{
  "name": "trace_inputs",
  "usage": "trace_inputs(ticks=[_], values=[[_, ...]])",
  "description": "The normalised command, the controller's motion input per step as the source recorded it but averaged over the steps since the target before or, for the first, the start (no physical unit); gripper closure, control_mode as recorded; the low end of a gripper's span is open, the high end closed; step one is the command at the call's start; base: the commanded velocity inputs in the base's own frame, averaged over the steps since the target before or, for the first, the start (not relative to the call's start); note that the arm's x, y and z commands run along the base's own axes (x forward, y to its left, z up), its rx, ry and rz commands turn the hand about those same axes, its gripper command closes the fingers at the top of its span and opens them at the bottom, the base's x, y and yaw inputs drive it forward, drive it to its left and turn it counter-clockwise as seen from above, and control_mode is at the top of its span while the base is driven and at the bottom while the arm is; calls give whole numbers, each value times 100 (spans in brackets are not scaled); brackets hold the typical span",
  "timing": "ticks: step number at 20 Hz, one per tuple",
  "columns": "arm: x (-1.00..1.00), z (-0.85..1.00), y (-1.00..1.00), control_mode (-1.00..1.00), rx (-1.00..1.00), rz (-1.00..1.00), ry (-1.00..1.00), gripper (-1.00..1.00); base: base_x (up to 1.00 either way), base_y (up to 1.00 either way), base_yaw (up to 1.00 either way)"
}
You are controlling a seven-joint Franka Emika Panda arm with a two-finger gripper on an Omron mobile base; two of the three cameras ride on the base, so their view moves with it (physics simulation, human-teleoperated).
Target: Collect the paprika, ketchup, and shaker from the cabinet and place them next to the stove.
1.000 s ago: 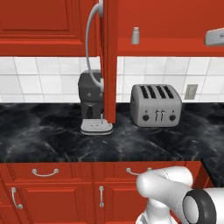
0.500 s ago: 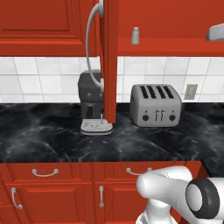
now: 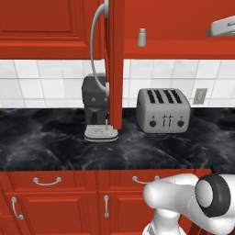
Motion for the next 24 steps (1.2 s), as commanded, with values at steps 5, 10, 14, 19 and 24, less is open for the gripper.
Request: trace_inputs(ticks=[5,10,14,19,24], values=[[52,5,0,-100,0,5,2,-100,0,0,0],[23,13,-13,-100,0,1,1,-100,0,0,0],[11,21,-18,-100,0,0,1,-100,0,0,0],[32,22,-24,-100,-4,0,0,-100,0,0,0],[45,7,-20,-100,-10,0,4,-100,0,0,0]])
